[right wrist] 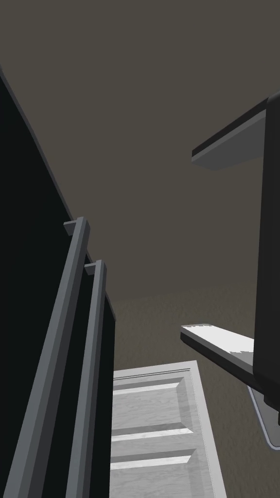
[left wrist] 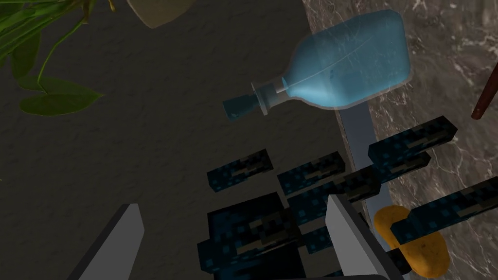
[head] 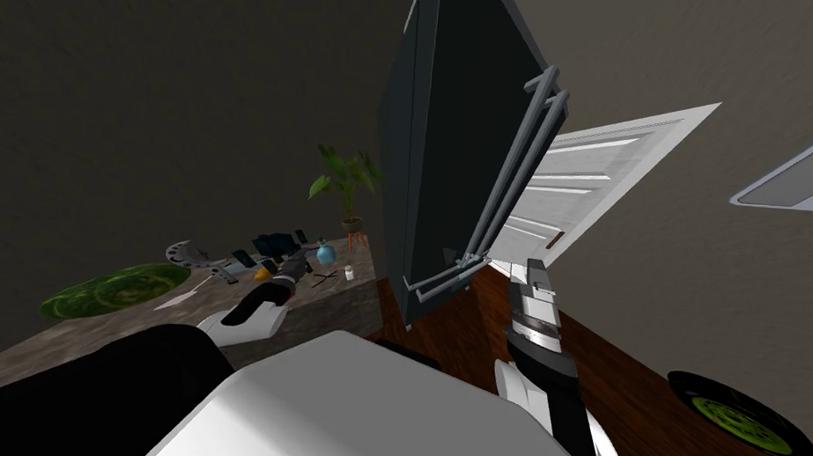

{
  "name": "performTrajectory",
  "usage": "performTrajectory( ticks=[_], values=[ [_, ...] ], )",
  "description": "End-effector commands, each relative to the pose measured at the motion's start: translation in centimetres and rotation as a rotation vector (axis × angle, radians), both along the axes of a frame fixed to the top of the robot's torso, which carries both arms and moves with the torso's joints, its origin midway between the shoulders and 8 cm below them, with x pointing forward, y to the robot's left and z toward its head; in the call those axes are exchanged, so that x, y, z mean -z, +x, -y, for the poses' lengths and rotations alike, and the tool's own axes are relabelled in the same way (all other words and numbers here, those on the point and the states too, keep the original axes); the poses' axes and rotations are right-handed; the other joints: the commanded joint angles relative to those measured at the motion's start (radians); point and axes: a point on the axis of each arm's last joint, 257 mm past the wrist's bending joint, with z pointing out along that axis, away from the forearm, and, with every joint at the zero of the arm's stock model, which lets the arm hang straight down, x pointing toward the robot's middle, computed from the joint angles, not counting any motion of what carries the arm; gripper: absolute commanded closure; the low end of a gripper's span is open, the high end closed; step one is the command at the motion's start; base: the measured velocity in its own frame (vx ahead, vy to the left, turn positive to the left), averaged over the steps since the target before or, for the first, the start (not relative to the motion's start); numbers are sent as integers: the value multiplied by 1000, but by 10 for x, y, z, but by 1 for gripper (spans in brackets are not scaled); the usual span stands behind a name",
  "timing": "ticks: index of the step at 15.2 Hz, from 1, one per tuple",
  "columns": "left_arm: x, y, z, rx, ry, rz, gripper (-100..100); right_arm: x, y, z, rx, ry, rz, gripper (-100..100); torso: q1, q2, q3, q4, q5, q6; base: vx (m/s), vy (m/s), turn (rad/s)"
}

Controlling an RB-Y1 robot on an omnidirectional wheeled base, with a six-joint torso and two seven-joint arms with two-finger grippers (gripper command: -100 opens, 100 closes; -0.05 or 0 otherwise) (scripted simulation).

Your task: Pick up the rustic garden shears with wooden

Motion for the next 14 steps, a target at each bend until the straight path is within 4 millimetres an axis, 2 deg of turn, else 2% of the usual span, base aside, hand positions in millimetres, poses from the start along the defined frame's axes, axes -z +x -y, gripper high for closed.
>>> performTrajectory(
  ticks=[1, 3, 4, 7, 8, 10, 11, 14],
  values=[
    [9, -14, -17, -44, -17, -42, -100, 0, 0, 0, 0, 0, 0, 0, 0, 0, 0, 0, 0, 0, 43, -18, -64],
    [17, -17, -19, -59, -35, -71, -100, 0, 0, 0, 0, 0, 0, 0, 0, 0, 0, 0, 0, 0, 47, -16, -53],
    [19, -28, -32, -88, -41, -91, -100, 0, 0, 0, 0, 0, 0, 0, 0, 0, 0, 0, 0, 0, 56, -31, -68],
    [31, -33, -35, -108, -66, -128, -100, 0, 0, 0, 0, 0, 0, 0, 0, -1, -1, 0, 0, 0, 47, -18, -39],
    [34, -45, -47, -138, -77, -153, -100, 0, 0, 0, 0, 0, 0, 0, 0, 0, 0, 0, 0, 0, 36, -17, -70],
    [44, -51, -48, -155, -100, -186, -100, 0, 0, 0, 0, 0, 0, 0, 0, 0, 0, 0, 0, 0, 46, -16, -66],
    [47, -62, -59, -181, -110, -206, -100, 0, 0, 0, 0, 0, 0, 0, 1, 0, 0, 0, 0, 0, 48, -14, -82],
    [58, -69, -60, -200, -136, -243, -100, 0, 0, 0, 0, 0, 0, 0, 1, 0, 0, 0, 0, 0, 43, -8, -39]
  ],
)
